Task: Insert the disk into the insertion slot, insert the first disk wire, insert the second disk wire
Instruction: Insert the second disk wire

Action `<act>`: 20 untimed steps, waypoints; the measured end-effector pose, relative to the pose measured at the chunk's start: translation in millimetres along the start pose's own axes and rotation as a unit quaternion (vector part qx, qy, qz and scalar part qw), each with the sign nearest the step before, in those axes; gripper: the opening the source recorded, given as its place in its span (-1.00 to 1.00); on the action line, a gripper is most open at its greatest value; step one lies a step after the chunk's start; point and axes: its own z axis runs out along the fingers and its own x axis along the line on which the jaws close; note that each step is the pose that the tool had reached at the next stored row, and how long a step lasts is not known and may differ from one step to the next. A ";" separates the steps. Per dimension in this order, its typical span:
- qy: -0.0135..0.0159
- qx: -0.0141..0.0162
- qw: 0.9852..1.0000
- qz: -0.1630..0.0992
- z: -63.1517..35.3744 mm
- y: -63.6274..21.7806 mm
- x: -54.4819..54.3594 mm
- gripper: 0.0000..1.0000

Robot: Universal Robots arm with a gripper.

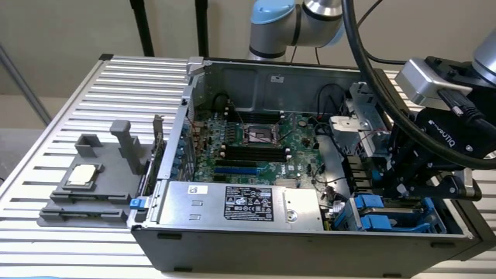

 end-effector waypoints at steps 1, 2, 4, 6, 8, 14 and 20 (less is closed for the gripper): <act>0.000 0.000 1.000 0.000 0.0 0.0 0.0 -0.51; 0.000 0.000 1.000 0.000 0.0 0.0 0.0 -0.51; 0.000 0.000 1.000 0.000 -0.3 -0.3 -0.1 -0.51; 0.000 0.000 1.000 0.000 -3.2 -0.4 -0.9 -0.51; 0.000 0.000 1.000 0.000 -9.7 0.1 -1.9 -0.51; 0.000 0.001 1.000 0.000 -27.9 2.3 -3.7 -0.51; 0.000 0.001 1.000 0.000 -25.1 1.4 -4.6 -0.51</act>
